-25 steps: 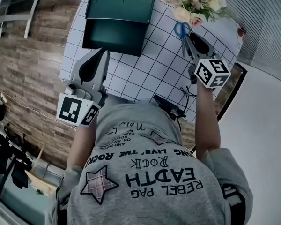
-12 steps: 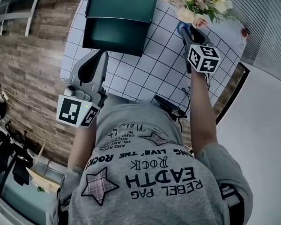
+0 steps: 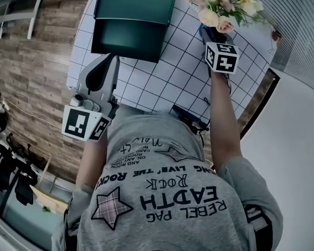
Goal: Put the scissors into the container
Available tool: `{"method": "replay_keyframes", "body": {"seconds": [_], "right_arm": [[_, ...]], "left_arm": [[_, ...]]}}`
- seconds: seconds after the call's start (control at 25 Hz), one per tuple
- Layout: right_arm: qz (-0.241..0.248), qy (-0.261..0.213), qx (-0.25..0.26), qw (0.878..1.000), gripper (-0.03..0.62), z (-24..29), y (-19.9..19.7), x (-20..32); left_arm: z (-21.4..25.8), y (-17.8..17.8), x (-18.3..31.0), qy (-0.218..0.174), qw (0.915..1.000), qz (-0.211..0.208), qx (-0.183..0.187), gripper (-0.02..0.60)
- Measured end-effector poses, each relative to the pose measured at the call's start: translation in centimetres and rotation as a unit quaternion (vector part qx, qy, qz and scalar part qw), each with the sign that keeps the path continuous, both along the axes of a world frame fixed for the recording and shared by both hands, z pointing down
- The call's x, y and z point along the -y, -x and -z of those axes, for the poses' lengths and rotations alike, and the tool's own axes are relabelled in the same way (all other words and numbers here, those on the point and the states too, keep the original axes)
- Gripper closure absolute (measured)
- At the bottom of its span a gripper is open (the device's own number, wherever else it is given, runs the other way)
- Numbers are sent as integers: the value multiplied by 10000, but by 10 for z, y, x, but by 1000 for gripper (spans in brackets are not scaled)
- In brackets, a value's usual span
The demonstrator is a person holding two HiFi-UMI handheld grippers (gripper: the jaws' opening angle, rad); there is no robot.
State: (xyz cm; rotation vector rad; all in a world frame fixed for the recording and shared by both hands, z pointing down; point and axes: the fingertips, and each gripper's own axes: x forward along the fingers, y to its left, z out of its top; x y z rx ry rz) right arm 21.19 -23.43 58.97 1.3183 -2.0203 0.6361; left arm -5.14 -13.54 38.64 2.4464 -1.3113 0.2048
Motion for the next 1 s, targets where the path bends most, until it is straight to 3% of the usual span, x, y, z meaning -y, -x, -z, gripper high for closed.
{"method": "replay_keyframes", "body": {"seconds": [0.4, 1.0], "right_arm": [[10, 128, -114, 9999, 500, 1, -2, 1], [-478, -684, 647, 9944, 516, 71, -13, -12]], "left_arm": [[-1, 0, 2, 4, 10000, -13, -20, 572], [12, -1, 3, -178, 9997, -136, -103, 572]]}}
